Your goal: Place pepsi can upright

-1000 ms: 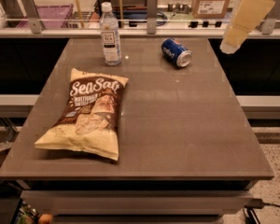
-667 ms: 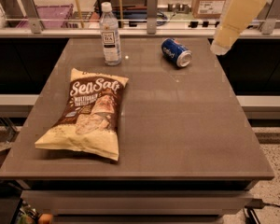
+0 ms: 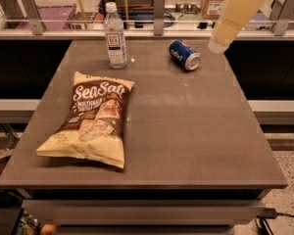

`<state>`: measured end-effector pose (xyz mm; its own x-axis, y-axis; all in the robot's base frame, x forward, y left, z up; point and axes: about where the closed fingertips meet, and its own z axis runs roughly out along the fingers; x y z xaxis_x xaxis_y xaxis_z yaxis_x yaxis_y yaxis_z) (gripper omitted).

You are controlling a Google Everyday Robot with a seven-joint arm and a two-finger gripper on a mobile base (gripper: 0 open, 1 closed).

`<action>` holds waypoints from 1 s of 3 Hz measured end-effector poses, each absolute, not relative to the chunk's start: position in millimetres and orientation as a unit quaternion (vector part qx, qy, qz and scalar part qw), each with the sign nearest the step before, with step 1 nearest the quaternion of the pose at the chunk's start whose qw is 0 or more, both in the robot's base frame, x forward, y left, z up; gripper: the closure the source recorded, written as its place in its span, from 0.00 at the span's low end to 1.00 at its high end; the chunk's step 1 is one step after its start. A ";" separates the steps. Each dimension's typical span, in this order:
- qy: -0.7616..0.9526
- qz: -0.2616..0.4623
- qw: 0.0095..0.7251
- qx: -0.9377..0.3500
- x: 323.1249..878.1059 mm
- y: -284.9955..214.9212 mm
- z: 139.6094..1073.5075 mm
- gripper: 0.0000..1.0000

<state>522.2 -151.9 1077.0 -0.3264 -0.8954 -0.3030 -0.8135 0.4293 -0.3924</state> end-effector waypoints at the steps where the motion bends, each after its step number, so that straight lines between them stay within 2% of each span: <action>1: 0.832 -0.060 0.249 -0.492 533.1 -159.0 1071.6 0.00; 3: 0.876 -0.026 0.253 -0.410 571.5 -192.3 1052.6 0.00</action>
Offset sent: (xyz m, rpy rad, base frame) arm 0.0462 -0.0451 -0.0319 0.2067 0.0993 -0.2453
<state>571.5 -192.3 1052.6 -0.5360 -0.7317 -0.4211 -0.7050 0.6623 -0.2535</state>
